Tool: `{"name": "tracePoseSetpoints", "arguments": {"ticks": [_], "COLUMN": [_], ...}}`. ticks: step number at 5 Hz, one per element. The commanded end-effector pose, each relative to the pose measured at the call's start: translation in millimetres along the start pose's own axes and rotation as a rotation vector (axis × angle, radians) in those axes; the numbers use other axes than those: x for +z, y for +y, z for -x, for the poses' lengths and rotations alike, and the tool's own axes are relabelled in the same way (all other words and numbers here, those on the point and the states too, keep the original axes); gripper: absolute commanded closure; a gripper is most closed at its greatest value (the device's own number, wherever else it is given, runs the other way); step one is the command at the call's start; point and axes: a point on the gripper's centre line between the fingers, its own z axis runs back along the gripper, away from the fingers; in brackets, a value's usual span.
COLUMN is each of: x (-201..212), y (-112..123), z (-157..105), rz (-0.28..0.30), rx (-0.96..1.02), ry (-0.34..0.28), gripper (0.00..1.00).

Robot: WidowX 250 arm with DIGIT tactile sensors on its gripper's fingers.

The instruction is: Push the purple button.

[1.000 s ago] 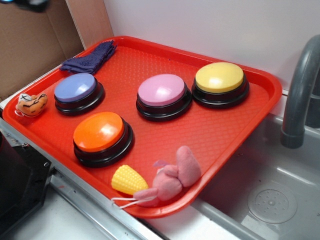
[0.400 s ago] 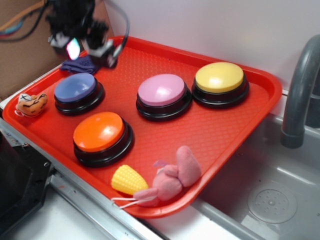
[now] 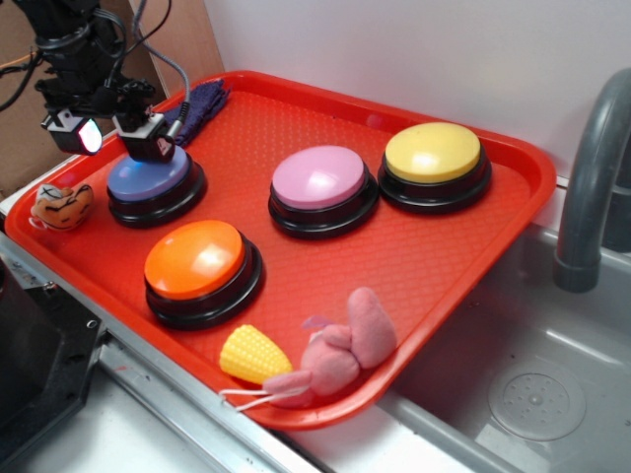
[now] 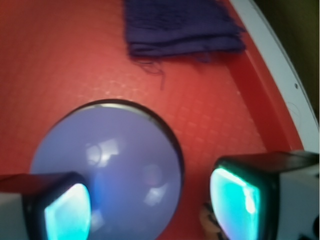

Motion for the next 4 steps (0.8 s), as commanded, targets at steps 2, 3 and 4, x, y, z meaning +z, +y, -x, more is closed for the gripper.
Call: {"name": "tracePoseSetpoints", "arguments": {"ticks": [2, 3, 4], "x": [-12, 6, 52], "y": [-10, -9, -2], "z": [-6, -7, -7], "rz": [-0.077, -0.040, -0.001], "rx": [-0.043, -0.061, -0.096], "ry": [0.049, 0.054, 0.044], "gripper": [0.00, 0.00, 0.00]}}
